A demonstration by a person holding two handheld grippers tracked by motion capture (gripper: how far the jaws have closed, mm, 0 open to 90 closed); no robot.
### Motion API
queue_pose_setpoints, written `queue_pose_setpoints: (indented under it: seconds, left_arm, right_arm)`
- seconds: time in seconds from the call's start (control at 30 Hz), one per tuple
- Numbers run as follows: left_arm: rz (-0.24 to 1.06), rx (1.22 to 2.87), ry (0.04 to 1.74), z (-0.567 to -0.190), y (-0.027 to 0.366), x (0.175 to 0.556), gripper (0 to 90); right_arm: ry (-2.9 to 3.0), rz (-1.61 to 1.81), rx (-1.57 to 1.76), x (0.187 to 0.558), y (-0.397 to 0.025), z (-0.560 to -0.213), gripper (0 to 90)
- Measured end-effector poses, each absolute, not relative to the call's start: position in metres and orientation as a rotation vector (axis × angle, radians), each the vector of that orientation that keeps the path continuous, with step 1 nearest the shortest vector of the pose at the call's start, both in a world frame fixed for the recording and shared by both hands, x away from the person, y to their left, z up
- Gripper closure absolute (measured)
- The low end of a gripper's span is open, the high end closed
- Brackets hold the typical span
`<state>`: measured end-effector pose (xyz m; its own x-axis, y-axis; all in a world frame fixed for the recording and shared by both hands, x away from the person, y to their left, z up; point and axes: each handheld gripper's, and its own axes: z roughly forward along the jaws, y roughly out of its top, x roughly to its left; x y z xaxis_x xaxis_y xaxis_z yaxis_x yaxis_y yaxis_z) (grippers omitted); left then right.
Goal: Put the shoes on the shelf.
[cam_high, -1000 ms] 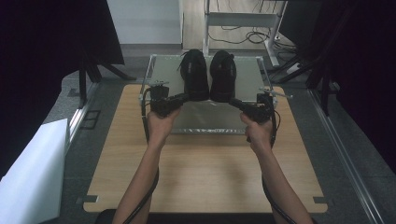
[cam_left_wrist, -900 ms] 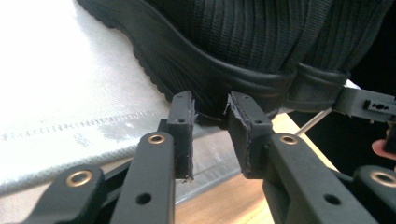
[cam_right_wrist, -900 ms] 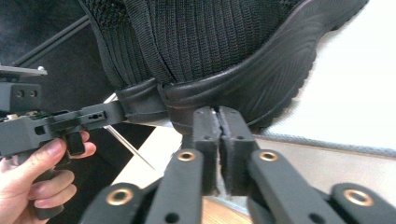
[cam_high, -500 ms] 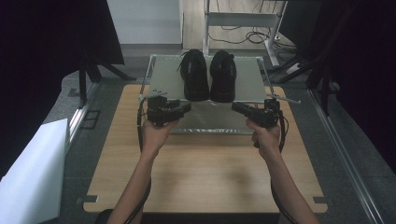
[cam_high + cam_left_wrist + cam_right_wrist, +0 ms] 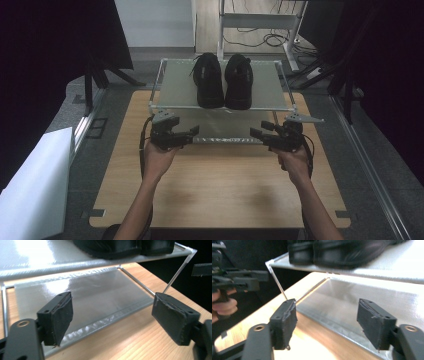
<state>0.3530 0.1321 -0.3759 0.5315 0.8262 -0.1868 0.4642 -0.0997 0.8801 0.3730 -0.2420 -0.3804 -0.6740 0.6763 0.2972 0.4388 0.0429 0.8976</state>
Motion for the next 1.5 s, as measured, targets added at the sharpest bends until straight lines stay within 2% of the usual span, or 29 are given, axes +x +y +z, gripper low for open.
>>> queue_pose_setpoints:
  seconds: [0.17,0.47,0.7,0.87,1.17,1.5]
  left_arm:
    - [0.466,1.755,1.096,-0.381,0.137,0.339,13.3]
    - [0.554,1.863,1.07,-0.393,0.136,0.318,0.8]
    - [0.623,1.954,1.038,-0.402,0.136,0.301,0.0]
    - [0.594,1.943,1.053,-0.411,0.143,0.29,0.0]
    - [0.552,1.931,1.032,-0.438,0.147,0.27,0.0]
    - [0.543,1.962,1.065,-0.471,0.145,0.26,0.0]
  right_arm:
    - [2.15,1.57,1.108,0.362,-0.247,-0.391,18.5]
    - [2.195,1.509,1.087,0.344,-0.262,-0.399,12.6]
    - [2.217,1.46,1.082,0.328,-0.276,-0.402,7.7]
    - [2.193,1.423,1.124,0.317,-0.288,-0.404,0.4]
    - [2.169,1.365,1.178,0.299,-0.298,-0.421,0.0]
    - [2.196,1.309,1.204,0.29,-0.293,-0.457,0.0]
